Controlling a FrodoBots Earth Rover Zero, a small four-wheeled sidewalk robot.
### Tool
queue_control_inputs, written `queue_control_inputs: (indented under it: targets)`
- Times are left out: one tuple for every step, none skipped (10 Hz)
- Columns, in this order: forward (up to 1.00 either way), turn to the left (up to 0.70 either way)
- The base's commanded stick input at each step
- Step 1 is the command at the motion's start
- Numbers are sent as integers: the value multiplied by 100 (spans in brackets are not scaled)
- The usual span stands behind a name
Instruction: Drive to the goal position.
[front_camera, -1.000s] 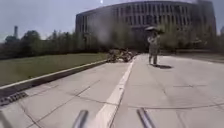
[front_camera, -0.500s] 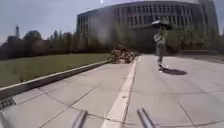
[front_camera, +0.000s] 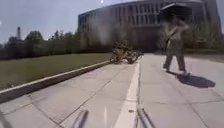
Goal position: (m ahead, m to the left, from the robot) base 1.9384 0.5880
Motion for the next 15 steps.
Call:
queue_control_inputs:
  targets:
    - [70,-32]
    - [70,-34]
    - [70,-34]
    - [70,-34]
    - [70,-34]
    - [70,-34]
    - [70,-34]
    - [70,-34]
    - [70,-34]
    - [70,-34]
    - [70,-34]
    - [70,-34]
    - [70,-34]
    - [70,-34]
    - [70,-34]
